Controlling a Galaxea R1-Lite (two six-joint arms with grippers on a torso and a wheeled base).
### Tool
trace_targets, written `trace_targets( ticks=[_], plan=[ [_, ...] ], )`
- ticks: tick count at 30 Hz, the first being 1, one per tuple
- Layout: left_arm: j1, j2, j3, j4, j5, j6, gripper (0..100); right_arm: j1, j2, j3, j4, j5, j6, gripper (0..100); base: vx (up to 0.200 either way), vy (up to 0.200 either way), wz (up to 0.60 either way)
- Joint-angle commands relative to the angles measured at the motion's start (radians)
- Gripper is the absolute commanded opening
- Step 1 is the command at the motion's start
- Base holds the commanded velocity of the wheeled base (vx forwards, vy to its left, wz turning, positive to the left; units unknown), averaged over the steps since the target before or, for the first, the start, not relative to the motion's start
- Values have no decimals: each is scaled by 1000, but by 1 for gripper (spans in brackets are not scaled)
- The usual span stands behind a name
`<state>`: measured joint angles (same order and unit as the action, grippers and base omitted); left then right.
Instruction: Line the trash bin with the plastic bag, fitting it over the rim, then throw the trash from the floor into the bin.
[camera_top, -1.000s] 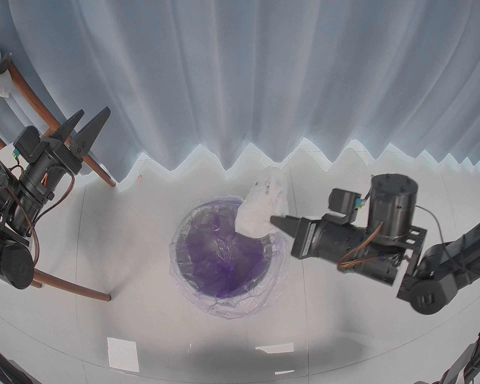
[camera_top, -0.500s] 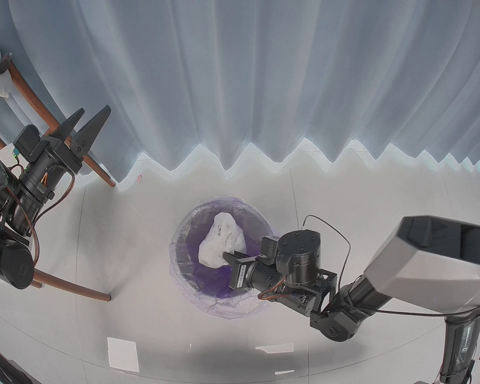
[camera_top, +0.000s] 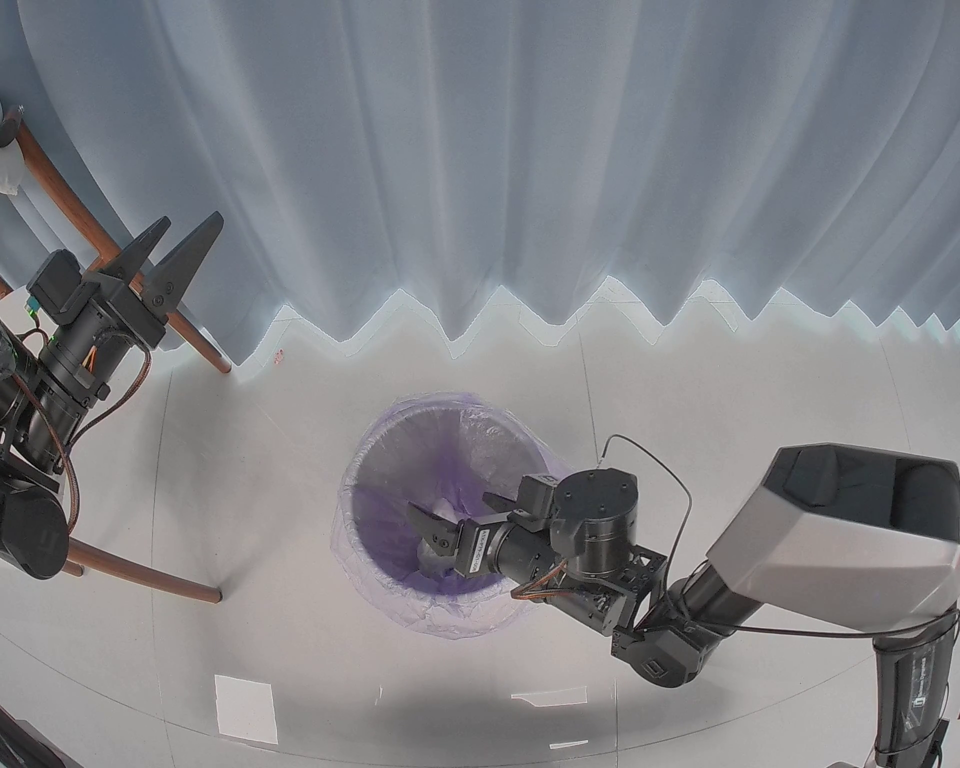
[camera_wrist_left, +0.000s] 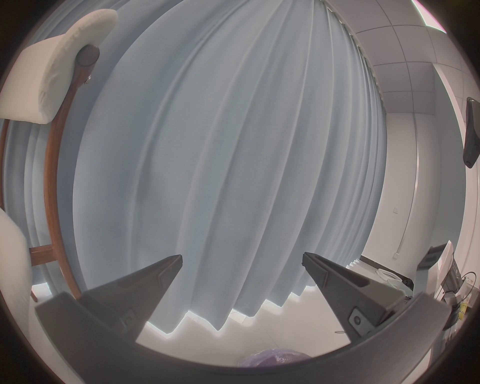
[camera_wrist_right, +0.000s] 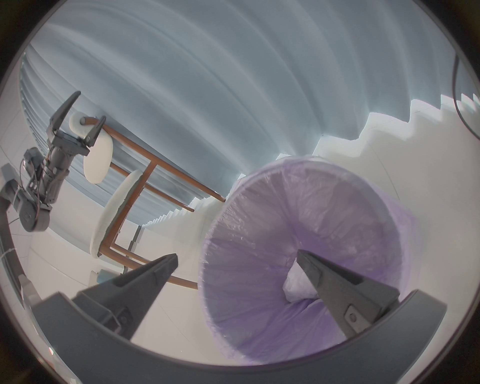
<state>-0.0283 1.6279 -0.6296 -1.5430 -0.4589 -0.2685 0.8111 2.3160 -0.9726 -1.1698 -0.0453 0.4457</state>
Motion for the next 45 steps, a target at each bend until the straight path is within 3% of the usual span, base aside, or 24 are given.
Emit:
trace_targets(
  ticks=[1,9,16,20,23,25,26,30,32,35,36,37,40,41,43,44,45],
  plan=[
    [-15,-2,8,-2,0,2,100,-20,-147,80,5,5,2,100,0,0,0],
    [-24,-56,37,1,5,-15,100,-78,-409,215,9,22,2,100,0,175,0],
    [-120,-140,103,4,9,-9,100,-110,-756,360,119,27,2,100,0,200,0],
    [-219,-238,174,37,19,37,100,-135,-1014,437,320,1,-29,100,-100,200,0],
    [-222,-283,211,115,75,161,100,-207,-1195,486,506,-51,-130,100,-200,200,0],
    [-216,-298,226,133,89,190,100,-239,-1247,500,559,-59,-162,100,-200,0,0],
    [-196,-368,268,159,102,215,100,-346,-1383,540,699,-61,-219,100,-200,0,0],
    [-206,-513,360,167,120,219,100,-513,-1626,600,963,-61,-343,100,0,0,0],
    [-206,-597,413,178,186,218,100,-589,-1747,600,1099,-57,-369,100,0,0,0],
    [-208,-724,472,231,301,218,100,-638,-1893,578,1254,-53,-372,100,0,0,0],
    [-208,-724,472,231,301,218,100,-638,-1893,578,1254,-53,-372,100,0,0,0],
    [-205,-859,504,331,347,221,100,-639,-2012,569,1355,-54,-375,100,0,0,0],
    [-182,-1056,498,601,355,235,100,-642,-2123,574,1458,-59,-378,100,0,0,0],
    [-171,-1166,492,778,353,250,100,-650,-2164,589,1489,-62,-378,100,0,0,0],
    [-170,-1198,492,828,352,255,100,-652,-2175,594,1495,-64,-378,100,0,0,0],
    [-162,-1347,478,1060,359,278,100,-661,-2218,629,1506,-74,-377,100,0,0,0],
    [-148,-1410,458,1173,362,288,100,-661,-2221,649,1497,-90,-375,100,0,200,0]
  ],
)
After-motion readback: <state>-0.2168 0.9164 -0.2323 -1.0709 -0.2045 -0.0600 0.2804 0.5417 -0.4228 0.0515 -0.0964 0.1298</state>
